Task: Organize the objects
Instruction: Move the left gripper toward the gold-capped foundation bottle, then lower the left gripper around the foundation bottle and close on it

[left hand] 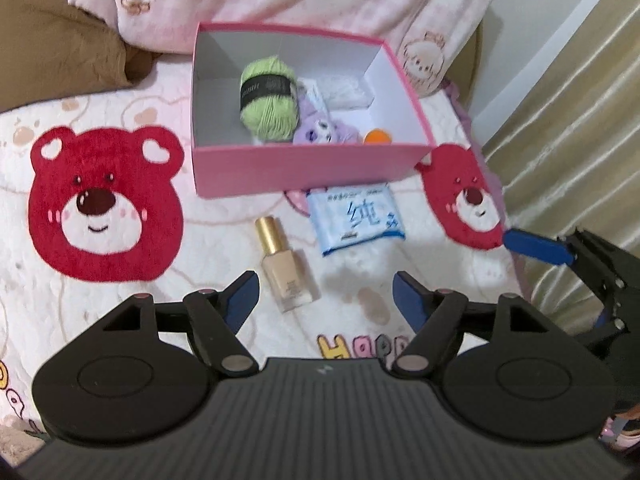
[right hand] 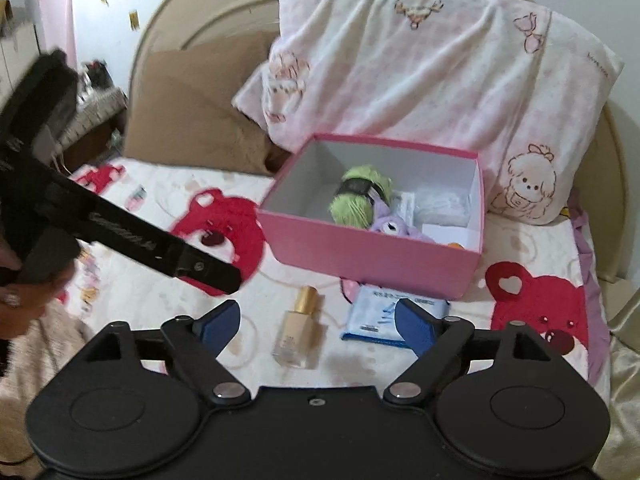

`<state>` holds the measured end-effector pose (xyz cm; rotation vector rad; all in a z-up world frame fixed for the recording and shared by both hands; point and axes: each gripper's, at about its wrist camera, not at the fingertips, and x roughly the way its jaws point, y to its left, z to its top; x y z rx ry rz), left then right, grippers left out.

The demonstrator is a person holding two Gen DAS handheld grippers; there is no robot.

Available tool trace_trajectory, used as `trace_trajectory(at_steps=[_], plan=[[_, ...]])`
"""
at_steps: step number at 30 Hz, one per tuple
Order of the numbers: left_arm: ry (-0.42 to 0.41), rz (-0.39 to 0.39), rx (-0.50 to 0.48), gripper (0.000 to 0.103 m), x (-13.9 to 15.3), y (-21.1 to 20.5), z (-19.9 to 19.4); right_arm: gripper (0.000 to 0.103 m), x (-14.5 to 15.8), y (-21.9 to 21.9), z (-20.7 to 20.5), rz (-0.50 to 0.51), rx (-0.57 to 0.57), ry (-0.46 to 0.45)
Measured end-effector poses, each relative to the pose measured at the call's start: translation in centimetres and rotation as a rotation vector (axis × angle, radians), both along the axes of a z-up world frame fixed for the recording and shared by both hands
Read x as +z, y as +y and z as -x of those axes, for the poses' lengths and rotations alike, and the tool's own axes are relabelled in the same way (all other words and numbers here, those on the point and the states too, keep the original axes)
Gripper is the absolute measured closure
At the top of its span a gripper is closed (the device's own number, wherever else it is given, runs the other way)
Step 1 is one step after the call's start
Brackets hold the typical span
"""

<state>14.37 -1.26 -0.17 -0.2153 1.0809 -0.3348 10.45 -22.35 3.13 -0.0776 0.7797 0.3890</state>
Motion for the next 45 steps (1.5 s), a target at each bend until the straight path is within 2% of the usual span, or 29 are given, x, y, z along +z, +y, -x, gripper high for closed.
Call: trace_trajectory(at_steps=[2, 6, 11, 14, 20, 23, 26, 29, 32, 36, 38, 42, 45], plan=[[0.002, -0.013, 0.008, 0.029, -0.8, 0.2, -0.1, 0.015, -1.1, 0.6, -0.7, 0.016, -0.001, 0.016], [0.014, -0.016, 0.015, 0.026, -2.5, 0.7, -0.5, 0.015, -3.0, 1.4, -1.6, -0.013, 0.016, 0.058], [0.050, -0.028, 0.035, 0.020, -4.9, 0.7, -1.7, 0.015, -5.5, 2.6, -2.5, 0.033, 0.004, 0.093], [0.065, -0.016, 0.020, 0.018, -6.3, 0.5, -2.3, 0.015, -6.8, 2.3, -2.9, 0.004, 0.000, 0.137], [0.024, -0.018, 0.046, 0.017, -8.7, 0.3, -2.3, 0.015, -8.2, 2.5, -3.1, -0.011, 0.007, 0.115], [0.024, 0.003, 0.048, 0.017, -9.8, 0.4, -2.4, 0.015, -8.8, 3.4, -3.2, 0.030, 0.019, 0.085], [-0.028, 0.001, 0.040, 0.018, -10.3, 0.4, -2.3, 0.015, -9.9, 4.7, -3.4, 0.114, 0.044, 0.055], [-0.057, 0.001, 0.029, 0.018, -10.8, 0.5, -2.3, 0.015, -11.5, 5.9, -3.5, 0.189, 0.106, 0.077], [-0.058, 0.042, 0.029, 0.018, -11.5, 0.9, -2.3, 0.015, -12.4, 6.3, -3.8, 0.175, 0.123, 0.103], [-0.058, 0.084, 0.012, 0.021, -13.0, 0.9, -2.3, 0.015, -12.9, 6.8, -4.2, 0.110, 0.120, 0.075], [-0.053, 0.095, 0.012, 0.026, -13.8, 0.9, -2.4, 0.015, -13.6, 7.3, -4.7, 0.084, 0.123, 0.082], [-0.044, 0.112, 0.021, 0.037, -15.2, 1.0, -2.7, 0.016, -15.8, 8.0, -5.8, 0.081, 0.068, 0.109], [-0.040, 0.106, 0.037, 0.039, -16.3, 1.0, -2.8, 0.020, -17.5, 8.0, -6.1, 0.120, 0.008, 0.133]])
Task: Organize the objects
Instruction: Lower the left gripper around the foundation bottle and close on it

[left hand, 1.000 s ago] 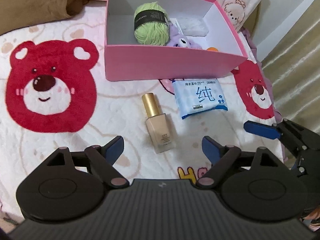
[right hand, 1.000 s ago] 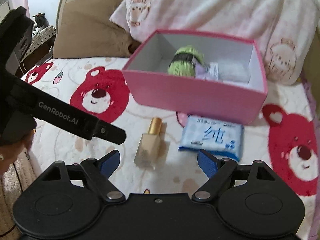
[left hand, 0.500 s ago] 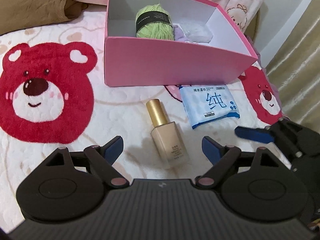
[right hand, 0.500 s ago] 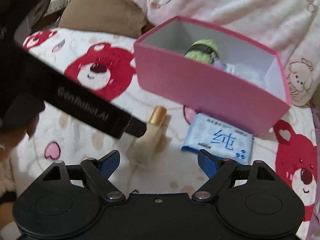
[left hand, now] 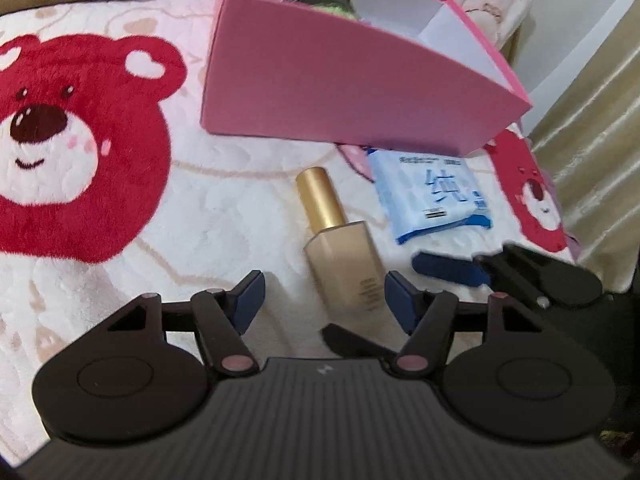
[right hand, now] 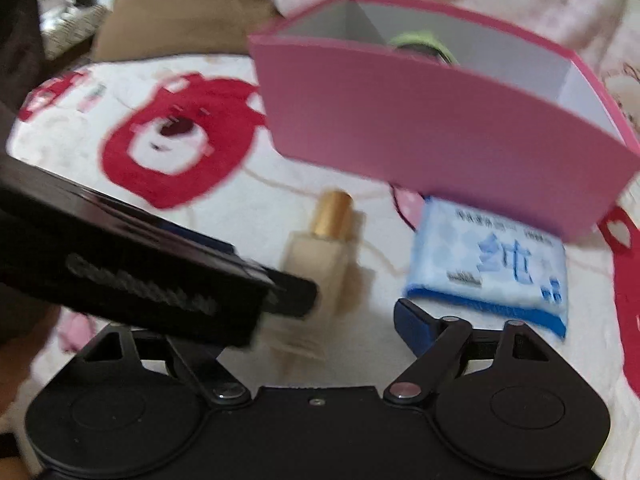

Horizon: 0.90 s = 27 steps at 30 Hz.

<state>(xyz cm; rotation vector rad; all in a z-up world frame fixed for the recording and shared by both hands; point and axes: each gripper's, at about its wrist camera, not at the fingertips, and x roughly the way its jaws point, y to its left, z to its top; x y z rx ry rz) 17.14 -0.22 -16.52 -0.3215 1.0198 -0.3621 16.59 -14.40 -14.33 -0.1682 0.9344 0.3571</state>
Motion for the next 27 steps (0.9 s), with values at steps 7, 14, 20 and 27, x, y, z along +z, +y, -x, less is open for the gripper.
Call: trace_trajectory(at_steps=[7, 14, 20, 27], plan=[[0.057, 0.181, 0.021, 0.067, -1.3, 0.2, -0.8, 0.041, -0.6, -0.9, -0.3, -0.093, -0.056, 0.028], [0.059, 0.160, 0.013, 0.065, -1.4, -0.5, -0.7, 0.057, -0.7, -0.8, 0.2, -0.107, -0.032, 0.049], [0.075, 0.155, 0.006, 0.061, -1.8, -0.8, -0.6, 0.060, -0.7, -1.2, 0.5, -0.128, -0.017, 0.054], [0.041, 0.128, -0.010, 0.061, -1.7, -1.4, -0.1, 0.059, -1.1, -1.6, 0.1, -0.147, -0.007, 0.069]])
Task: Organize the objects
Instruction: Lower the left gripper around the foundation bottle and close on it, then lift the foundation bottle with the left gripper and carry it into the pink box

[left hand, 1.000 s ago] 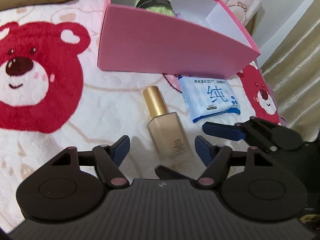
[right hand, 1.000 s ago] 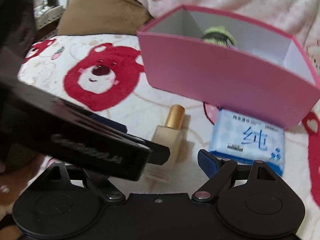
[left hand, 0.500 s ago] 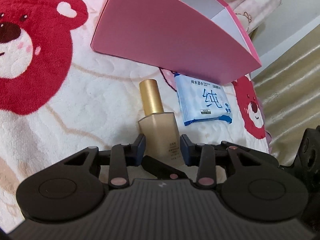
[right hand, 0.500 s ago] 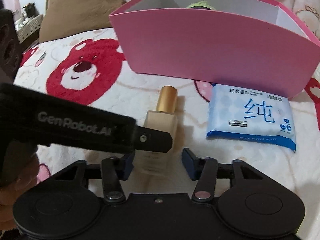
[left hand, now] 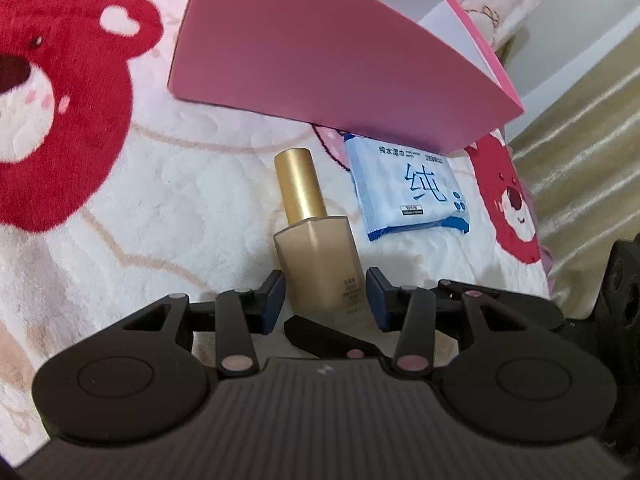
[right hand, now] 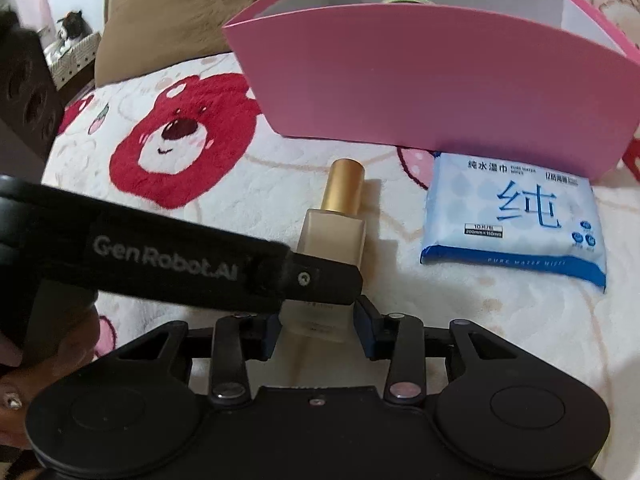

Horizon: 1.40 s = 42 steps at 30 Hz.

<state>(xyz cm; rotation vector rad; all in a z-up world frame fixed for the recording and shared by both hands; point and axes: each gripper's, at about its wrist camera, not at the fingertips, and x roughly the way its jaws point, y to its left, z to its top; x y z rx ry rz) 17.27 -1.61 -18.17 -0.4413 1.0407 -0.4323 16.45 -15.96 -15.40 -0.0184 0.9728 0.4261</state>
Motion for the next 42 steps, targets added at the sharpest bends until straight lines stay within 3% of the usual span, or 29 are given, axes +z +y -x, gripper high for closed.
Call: trace_trajectory(at_steps=[5, 8, 20, 25, 28, 36, 42], plan=[[-0.006, -0.010, -0.026, 0.062, 0.8, -0.3, 1.1, 0.059, 0.7, 2.4, 1.7, 0.167, 0.017, -0.052], [-0.018, -0.024, -0.039, 0.062, 1.5, -0.4, 2.1, 0.059, 1.1, 2.6, 2.9, 0.189, 0.045, -0.081], [-0.098, -0.063, -0.094, 0.063, 4.5, -1.4, 4.9, 0.059, 3.1, 1.8, 6.2, 0.159, -0.005, -0.164], [-0.115, -0.089, -0.135, 0.063, 7.7, -1.5, 4.9, 0.059, 5.1, 2.1, 7.1, 0.151, -0.034, -0.226], [-0.167, -0.134, -0.150, 0.062, 10.6, -1.8, 4.8, 0.059, 7.3, 1.9, 7.4, 0.109, -0.057, -0.263], [-0.289, -0.219, -0.151, 0.062, 18.5, -1.8, 2.2, 0.059, 13.8, 1.4, 4.9, 0.010, -0.098, -0.371], [-0.318, -0.245, -0.096, 0.062, 21.8, -1.3, -2.7, 0.059, 17.2, 0.4, -1.7, 0.007, -0.051, -0.424]])
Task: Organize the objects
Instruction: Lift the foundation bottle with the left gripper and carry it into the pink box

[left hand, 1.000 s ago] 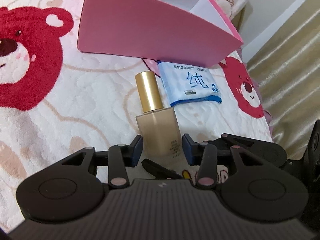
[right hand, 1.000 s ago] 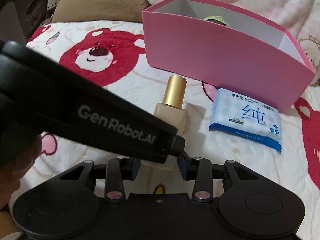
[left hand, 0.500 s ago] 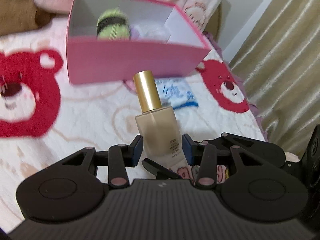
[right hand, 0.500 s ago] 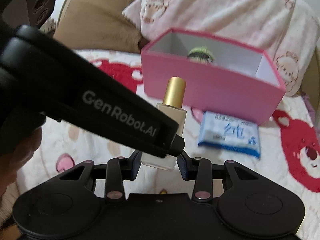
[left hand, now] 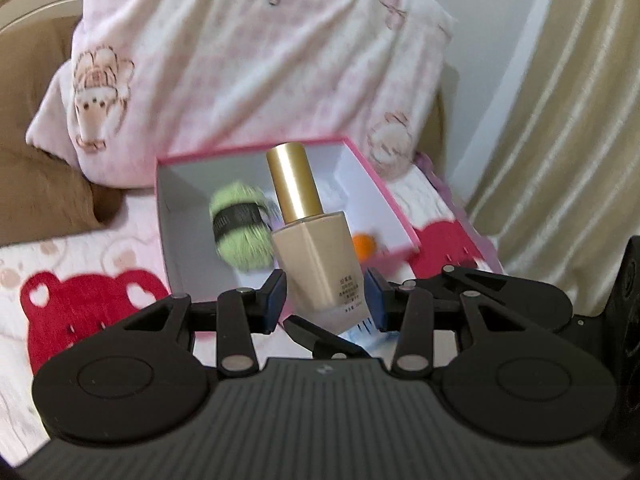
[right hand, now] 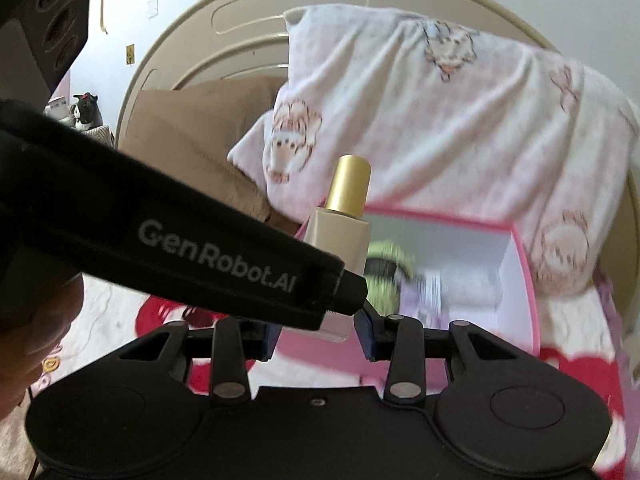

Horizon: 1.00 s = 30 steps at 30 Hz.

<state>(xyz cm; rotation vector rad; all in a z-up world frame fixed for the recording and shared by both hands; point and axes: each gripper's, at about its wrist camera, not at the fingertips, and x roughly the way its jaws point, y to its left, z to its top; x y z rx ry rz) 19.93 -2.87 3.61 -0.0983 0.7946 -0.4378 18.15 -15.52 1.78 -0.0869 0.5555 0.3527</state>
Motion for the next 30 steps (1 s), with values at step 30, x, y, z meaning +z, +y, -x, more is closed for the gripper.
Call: trace_trajectory(at_steps=[30], plan=[[0.513, -0.158, 0.147, 0.061, -10.2, -0.8, -16.7, 0.059, -10.0, -3.2, -17.8, -0.246, 0.204, 0.497]])
